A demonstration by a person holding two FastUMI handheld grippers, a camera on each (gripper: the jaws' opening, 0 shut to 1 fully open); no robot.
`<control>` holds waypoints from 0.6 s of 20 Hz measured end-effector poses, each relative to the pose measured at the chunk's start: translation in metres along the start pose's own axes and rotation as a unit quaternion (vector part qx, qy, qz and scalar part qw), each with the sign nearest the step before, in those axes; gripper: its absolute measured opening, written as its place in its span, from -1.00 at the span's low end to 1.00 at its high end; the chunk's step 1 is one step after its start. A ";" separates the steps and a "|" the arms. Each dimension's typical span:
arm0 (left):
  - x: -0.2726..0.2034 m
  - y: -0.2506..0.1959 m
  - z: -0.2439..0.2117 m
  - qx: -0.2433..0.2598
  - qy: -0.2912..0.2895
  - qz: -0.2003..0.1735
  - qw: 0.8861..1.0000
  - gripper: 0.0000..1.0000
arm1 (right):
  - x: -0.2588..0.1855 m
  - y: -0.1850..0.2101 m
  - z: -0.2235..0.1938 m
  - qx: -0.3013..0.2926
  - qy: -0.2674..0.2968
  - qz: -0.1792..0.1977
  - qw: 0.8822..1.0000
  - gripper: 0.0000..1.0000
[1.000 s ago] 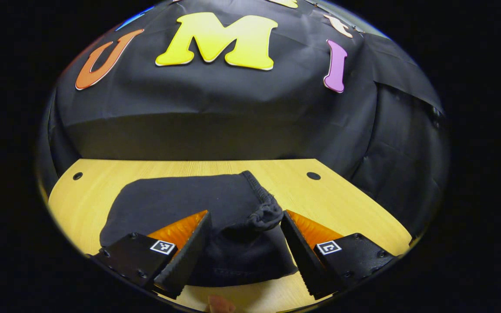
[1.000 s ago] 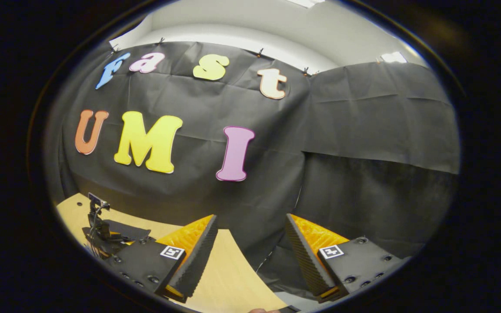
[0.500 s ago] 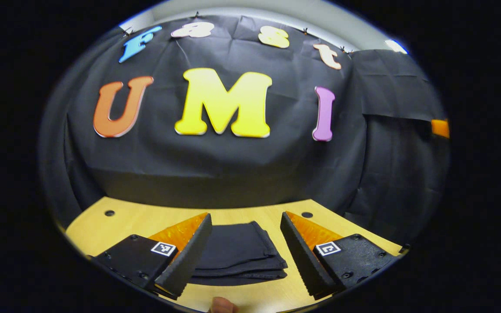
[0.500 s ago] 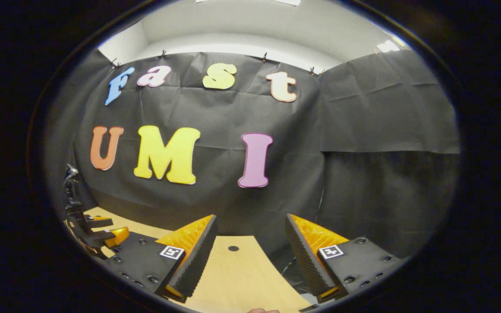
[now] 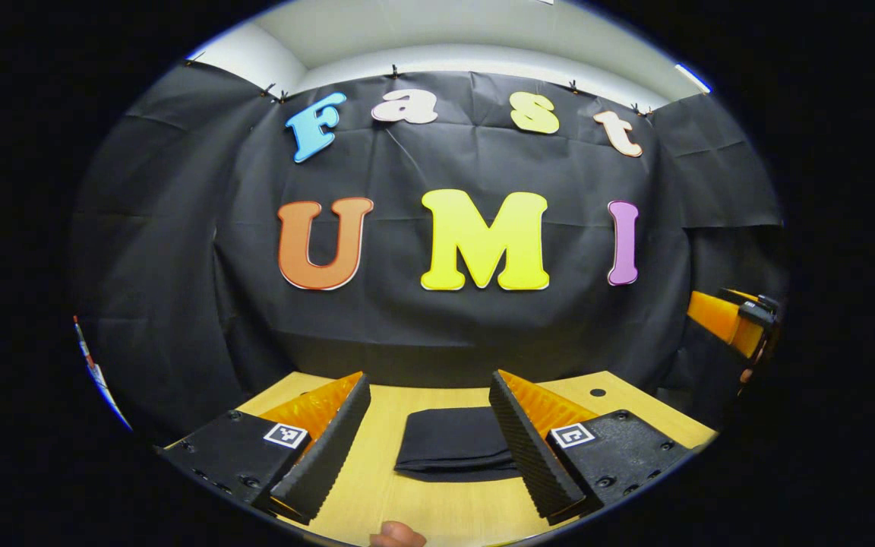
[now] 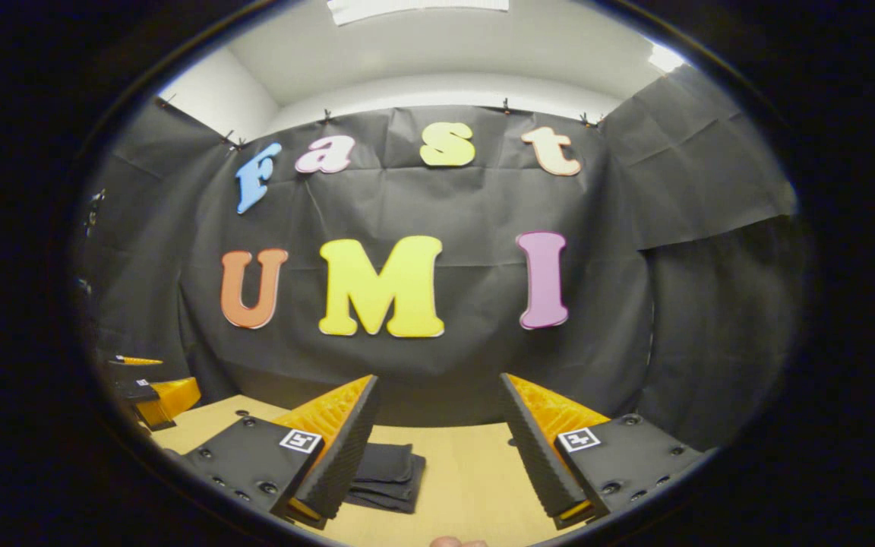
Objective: Grasp the waist and the cuffs of the jeans and fold them to make the two legs overlap; first hold the waist and fold one-third of the jeans toward the cuffs, then hold the cuffs and fold the remaining one-third in the same direction to finish folding.
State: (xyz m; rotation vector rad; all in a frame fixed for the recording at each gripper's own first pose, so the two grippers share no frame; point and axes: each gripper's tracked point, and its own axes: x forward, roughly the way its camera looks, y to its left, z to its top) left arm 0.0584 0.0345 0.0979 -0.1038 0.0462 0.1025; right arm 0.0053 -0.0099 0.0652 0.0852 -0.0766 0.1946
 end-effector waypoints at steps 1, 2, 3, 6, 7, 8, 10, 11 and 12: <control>-0.003 0.003 0.002 -0.003 -0.002 0.008 1.000 1.00 | -0.001 0.015 -0.009 -0.005 0.004 0.016 1.000 0.90; -0.006 0.007 0.005 -0.008 -0.005 0.012 1.000 1.00 | -0.002 0.026 -0.014 -0.014 0.010 0.025 1.000 0.89; -0.010 0.009 0.007 -0.011 -0.008 0.013 1.000 1.00 | -0.004 0.031 -0.018 -0.019 0.014 0.032 0.999 0.89; -0.014 0.013 0.008 -0.007 -0.010 0.014 1.000 1.00 | -0.006 0.044 -0.021 -0.011 0.018 0.045 0.999 0.93; -0.015 0.013 0.009 -0.007 -0.011 0.013 1.000 1.00 | -0.007 0.044 -0.022 -0.009 0.019 0.045 0.999 0.92; -0.015 0.012 0.008 -0.007 -0.011 0.011 1.000 1.00 | -0.008 0.044 -0.022 -0.006 0.021 0.045 0.999 0.89; -0.014 0.009 0.009 -0.005 -0.011 0.006 1.000 1.00 | -0.008 0.044 -0.022 -0.007 0.022 0.044 0.999 0.92; -0.013 0.007 0.009 -0.003 -0.012 0.004 1.000 1.00 | -0.008 0.043 -0.022 -0.009 0.022 0.043 0.999 0.92; -0.012 0.006 0.009 -0.002 -0.011 0.000 1.000 1.00 | -0.009 0.043 -0.021 -0.010 0.021 0.043 0.999 0.92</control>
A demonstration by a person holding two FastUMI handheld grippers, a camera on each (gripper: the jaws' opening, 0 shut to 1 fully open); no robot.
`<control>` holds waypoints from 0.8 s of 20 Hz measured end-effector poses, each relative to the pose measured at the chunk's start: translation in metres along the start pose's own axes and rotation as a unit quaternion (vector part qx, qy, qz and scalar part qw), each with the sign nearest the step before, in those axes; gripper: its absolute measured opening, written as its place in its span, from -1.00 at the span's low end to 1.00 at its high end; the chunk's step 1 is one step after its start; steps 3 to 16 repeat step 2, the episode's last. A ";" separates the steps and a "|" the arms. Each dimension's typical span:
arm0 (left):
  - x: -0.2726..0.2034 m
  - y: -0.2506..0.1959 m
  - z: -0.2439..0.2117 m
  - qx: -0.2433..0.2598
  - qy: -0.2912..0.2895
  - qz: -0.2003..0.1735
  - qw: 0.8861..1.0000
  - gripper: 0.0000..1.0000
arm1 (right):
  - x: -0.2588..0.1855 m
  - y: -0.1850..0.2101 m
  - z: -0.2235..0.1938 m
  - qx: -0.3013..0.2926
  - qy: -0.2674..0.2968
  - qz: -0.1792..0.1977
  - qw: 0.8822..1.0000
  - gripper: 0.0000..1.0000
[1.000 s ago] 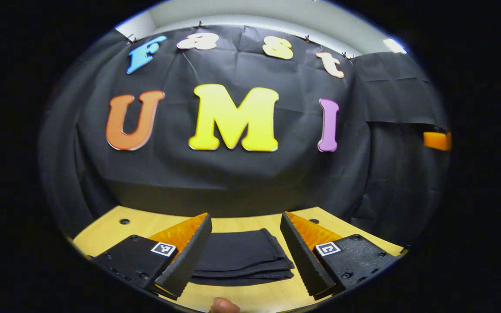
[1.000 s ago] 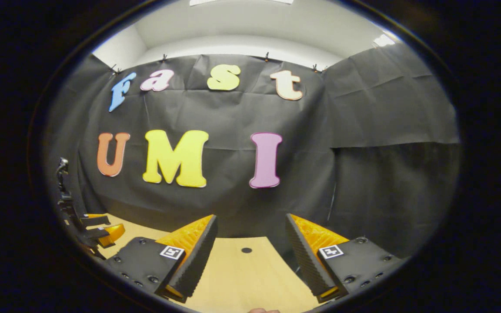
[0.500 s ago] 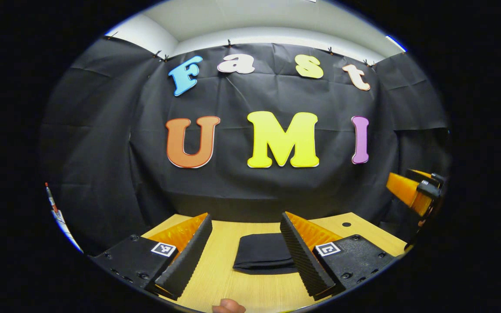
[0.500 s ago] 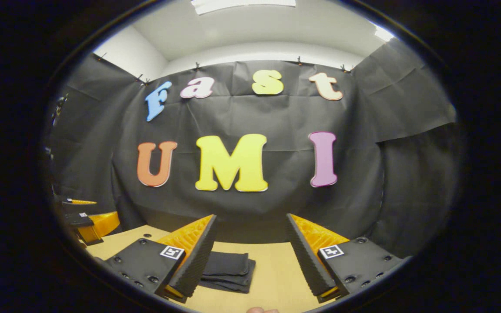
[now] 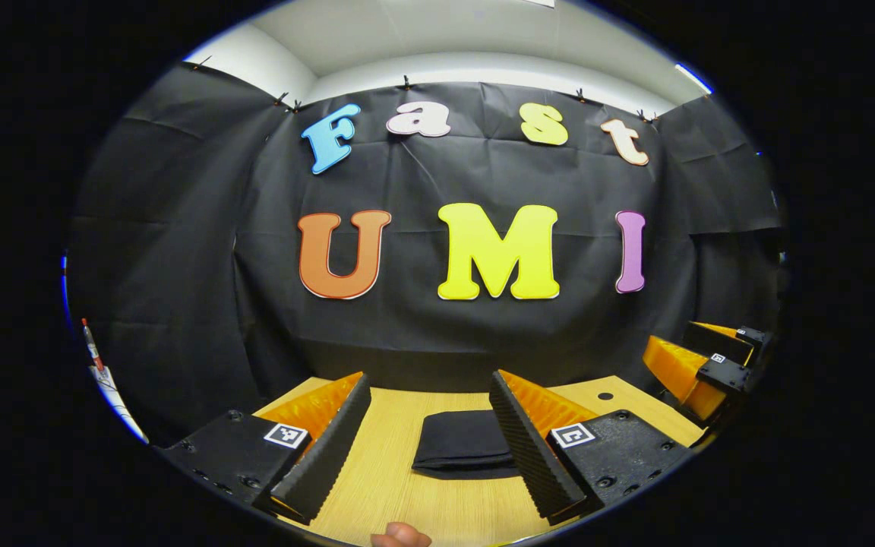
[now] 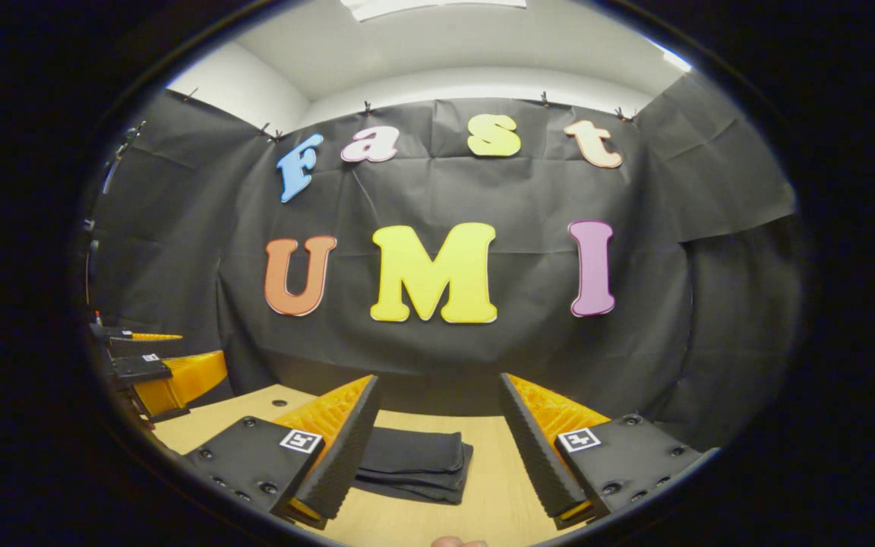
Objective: Grasp the waist and the cuffs of the jeans and fold them to make the two legs overlap; first hold the waist and fold one-third of the jeans toward the cuffs, then hold the cuffs and fold the remaining one-third in the same direction to finish folding.
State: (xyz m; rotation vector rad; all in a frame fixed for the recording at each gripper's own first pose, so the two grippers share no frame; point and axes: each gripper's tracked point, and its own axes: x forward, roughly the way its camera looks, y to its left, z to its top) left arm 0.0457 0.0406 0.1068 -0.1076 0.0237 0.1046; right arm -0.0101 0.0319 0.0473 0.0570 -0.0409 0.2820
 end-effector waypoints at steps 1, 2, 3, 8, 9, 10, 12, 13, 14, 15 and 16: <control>0.001 -0.002 0.000 0.000 0.001 -0.002 1.000 0.83 | 0.001 -0.001 0.001 -0.001 -0.001 -0.001 1.000 0.92; 0.001 -0.001 -0.001 -0.001 0.001 -0.004 1.000 1.00 | 0.001 -0.002 0.002 -0.001 -0.001 -0.002 1.000 0.92; 0.001 -0.001 -0.001 -0.001 0.001 -0.004 1.000 1.00 | 0.001 -0.002 0.002 -0.001 -0.001 -0.002 1.000 0.92; 0.001 -0.001 -0.001 -0.001 0.001 -0.004 1.000 1.00 | 0.001 -0.002 0.002 -0.001 -0.001 -0.002 1.000 0.92; 0.001 -0.001 -0.001 -0.001 0.001 -0.004 1.000 1.00 | 0.001 -0.002 0.002 -0.001 -0.001 -0.002 1.000 0.92; 0.001 -0.001 -0.001 -0.001 0.001 -0.004 1.000 1.00 | 0.001 -0.002 0.002 -0.001 -0.001 -0.002 1.000 0.92; 0.001 -0.001 -0.001 -0.001 0.001 -0.004 1.000 1.00 | 0.001 -0.002 0.002 -0.001 -0.001 -0.002 1.000 0.92; 0.001 -0.001 -0.001 -0.001 0.001 -0.004 1.000 1.00 | 0.001 -0.002 0.002 -0.001 -0.001 -0.002 1.000 0.92; 0.001 -0.001 -0.001 -0.001 0.001 -0.004 1.000 1.00 | 0.001 -0.002 0.002 -0.001 -0.001 -0.002 1.000 0.92; 0.001 -0.001 -0.001 -0.001 0.001 -0.004 1.000 1.00 | 0.001 -0.002 0.002 -0.001 -0.001 -0.002 1.000 0.92; 0.001 -0.001 -0.001 -0.001 0.001 -0.004 1.000 1.00 | 0.001 -0.002 0.002 -0.001 -0.001 -0.002 1.000 0.92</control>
